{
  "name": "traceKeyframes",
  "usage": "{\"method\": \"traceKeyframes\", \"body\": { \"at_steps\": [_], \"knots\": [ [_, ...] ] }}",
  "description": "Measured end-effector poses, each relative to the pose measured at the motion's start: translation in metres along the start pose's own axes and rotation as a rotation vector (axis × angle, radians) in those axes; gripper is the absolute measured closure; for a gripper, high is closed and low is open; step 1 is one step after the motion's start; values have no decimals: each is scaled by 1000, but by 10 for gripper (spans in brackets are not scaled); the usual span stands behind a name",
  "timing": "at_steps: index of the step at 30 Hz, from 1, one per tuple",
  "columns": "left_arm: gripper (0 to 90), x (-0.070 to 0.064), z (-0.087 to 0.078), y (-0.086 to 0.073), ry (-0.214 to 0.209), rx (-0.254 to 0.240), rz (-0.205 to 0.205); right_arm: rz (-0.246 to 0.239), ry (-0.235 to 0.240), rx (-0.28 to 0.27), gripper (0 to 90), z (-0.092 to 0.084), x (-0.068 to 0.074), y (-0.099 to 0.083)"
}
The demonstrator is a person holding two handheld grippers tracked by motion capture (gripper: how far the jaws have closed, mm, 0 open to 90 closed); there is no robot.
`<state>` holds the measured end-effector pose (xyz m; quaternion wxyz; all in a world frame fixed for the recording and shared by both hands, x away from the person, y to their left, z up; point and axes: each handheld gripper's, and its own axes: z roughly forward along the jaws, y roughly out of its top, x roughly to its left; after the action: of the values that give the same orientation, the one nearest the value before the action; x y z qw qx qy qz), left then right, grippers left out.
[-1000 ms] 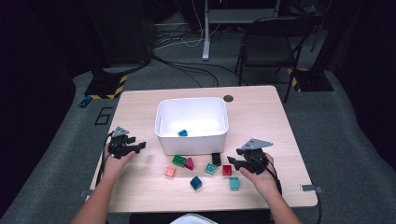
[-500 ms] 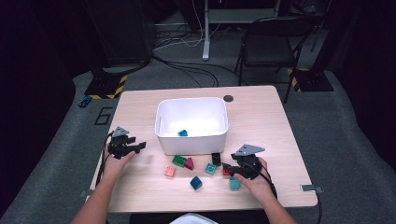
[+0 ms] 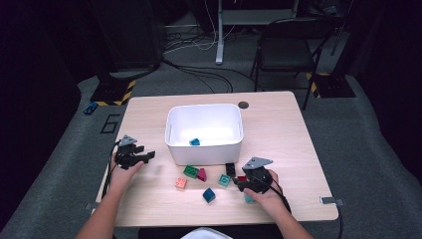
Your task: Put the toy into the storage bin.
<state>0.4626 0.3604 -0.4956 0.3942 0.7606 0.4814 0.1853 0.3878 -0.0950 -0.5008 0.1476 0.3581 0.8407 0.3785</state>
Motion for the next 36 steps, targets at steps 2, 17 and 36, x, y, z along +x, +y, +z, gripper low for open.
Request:
{"method": "traceKeyframes", "body": {
  "at_steps": [2, 17, 36],
  "knots": [
    [381, 0, 0, 0, 2, 1, 3, -10, -12, 13, 413, 1, 0, -1],
    [381, 1, 2, 1, -2, -4, -1, 80, -53, 41, 529, -9, -22, -14],
    [381, 1, 1, 1, 1, -1, 3, 68, -51, 53, 581, -8, -24, -13]
  ]
}}
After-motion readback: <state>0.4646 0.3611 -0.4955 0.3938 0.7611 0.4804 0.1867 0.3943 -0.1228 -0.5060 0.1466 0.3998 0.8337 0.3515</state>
